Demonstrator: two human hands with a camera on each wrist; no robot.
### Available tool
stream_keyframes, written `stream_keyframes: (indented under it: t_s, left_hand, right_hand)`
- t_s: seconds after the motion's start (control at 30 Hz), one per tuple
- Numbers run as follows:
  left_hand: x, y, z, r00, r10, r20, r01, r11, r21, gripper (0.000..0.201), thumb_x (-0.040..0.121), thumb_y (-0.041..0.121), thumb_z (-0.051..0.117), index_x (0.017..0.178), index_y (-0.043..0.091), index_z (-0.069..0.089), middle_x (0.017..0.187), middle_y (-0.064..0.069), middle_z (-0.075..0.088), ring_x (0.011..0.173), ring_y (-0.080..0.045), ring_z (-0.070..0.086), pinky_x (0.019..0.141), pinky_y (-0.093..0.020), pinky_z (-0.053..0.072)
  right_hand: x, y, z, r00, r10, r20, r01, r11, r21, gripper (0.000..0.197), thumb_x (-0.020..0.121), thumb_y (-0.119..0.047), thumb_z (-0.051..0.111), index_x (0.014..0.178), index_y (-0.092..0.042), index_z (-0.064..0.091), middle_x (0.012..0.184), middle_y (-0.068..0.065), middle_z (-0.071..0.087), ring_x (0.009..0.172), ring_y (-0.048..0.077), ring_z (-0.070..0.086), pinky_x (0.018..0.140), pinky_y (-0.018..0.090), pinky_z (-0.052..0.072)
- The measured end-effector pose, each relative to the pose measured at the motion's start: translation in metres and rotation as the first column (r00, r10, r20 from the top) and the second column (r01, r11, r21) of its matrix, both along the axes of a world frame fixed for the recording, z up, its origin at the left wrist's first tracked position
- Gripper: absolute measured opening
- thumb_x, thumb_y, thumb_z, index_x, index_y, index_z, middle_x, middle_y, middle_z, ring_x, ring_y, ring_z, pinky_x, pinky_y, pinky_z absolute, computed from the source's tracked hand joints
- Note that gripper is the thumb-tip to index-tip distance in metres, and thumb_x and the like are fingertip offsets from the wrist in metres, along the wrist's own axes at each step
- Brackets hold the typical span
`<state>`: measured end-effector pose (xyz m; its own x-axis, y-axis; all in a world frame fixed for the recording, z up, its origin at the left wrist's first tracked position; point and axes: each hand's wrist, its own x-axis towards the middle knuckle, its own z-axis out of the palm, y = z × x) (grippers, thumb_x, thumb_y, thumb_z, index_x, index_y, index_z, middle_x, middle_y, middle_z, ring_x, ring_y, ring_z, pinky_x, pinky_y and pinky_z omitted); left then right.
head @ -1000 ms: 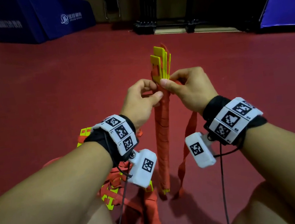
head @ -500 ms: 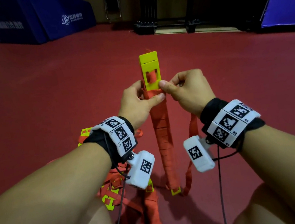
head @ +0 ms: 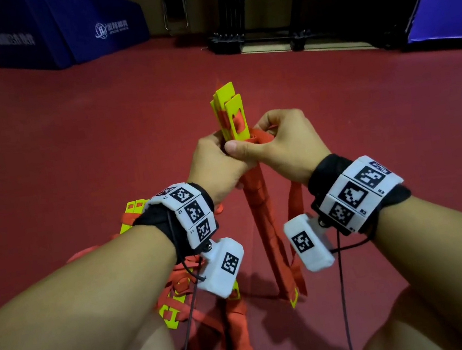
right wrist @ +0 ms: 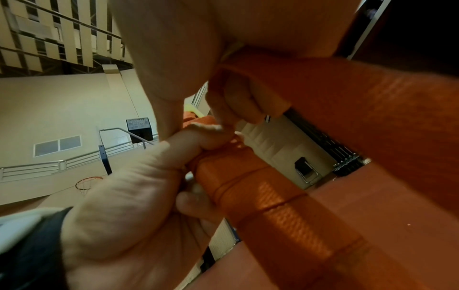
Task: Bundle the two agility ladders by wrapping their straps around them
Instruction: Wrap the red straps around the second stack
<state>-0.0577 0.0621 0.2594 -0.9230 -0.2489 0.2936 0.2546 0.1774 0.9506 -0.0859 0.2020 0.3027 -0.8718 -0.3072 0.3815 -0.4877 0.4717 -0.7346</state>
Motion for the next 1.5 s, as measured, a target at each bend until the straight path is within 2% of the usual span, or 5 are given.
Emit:
stream_keyframes:
  t_s: [0.3,0.43,0.63,1.13,1.5]
  left_hand:
    - [-0.007,-0.004,-0.002,0.998,-0.055,-0.007,0.055,0.983,0.174,0.034,0.081,-0.005,0.079,0.105,0.011,0.062,0.060,0.012,0.034,0.054,-0.003,0.046,0.066,-0.030,0.058]
    - [-0.006,-0.009,0.000,0.997,0.051,-0.065,-0.050,0.999,0.016,0.048,0.064,0.031,0.087,0.106,0.019,0.066,0.071,0.018,0.061,0.067,-0.005,0.056,0.073,-0.027,0.051]
    - [-0.001,-0.010,-0.001,0.999,0.000,-0.044,0.002,0.999,0.050,0.052,0.073,0.012,0.087,0.113,0.004,0.054,0.101,-0.011,0.074,0.088,-0.013,0.070,0.090,-0.045,0.058]
    - [-0.002,-0.003,0.000,0.999,0.037,-0.011,-0.038,0.984,-0.172,0.025,0.070,0.028,0.070,0.094,0.024,0.063,0.083,0.006,0.070,0.074,-0.012,0.063,0.067,-0.038,0.055]
    - [-0.004,0.007,0.005,0.977,-0.177,0.115,0.186,0.980,-0.073,0.043,0.060,0.012,0.062,0.097,0.026,0.048,0.080,0.003,0.055,0.072,-0.016,0.054,0.066,-0.037,0.044]
  right_hand:
    - [-0.019,0.008,-0.009,0.990,0.022,-0.136,-0.022,1.000,-0.001,0.022,0.091,-0.033,0.072,0.076,-0.016,0.068,0.055,-0.011,0.051,0.046,0.002,0.045,0.054,0.019,0.034]
    - [-0.020,0.008,-0.009,0.989,0.042,-0.141,-0.050,0.997,-0.056,0.023,0.092,-0.031,0.071,0.073,-0.020,0.064,0.055,-0.011,0.049,0.047,0.002,0.043,0.051,0.015,0.032]
    - [-0.022,0.001,-0.014,0.980,0.197,-0.020,-0.198,0.977,-0.083,0.016,0.094,-0.033,0.063,0.083,-0.022,0.066,0.068,0.000,0.058,0.063,0.015,0.054,0.062,0.043,0.051]
    - [0.005,-0.003,0.006,0.995,0.028,-0.092,-0.001,0.961,0.276,0.070,0.073,-0.075,0.067,0.071,-0.005,0.062,0.062,0.006,0.059,0.057,0.017,0.052,0.053,0.035,0.038]
    - [-0.008,0.005,0.001,0.989,0.068,-0.131,-0.038,0.975,0.221,0.041,0.092,-0.054,0.063,0.082,-0.015,0.071,0.061,-0.003,0.052,0.056,0.010,0.045,0.050,0.018,0.030]
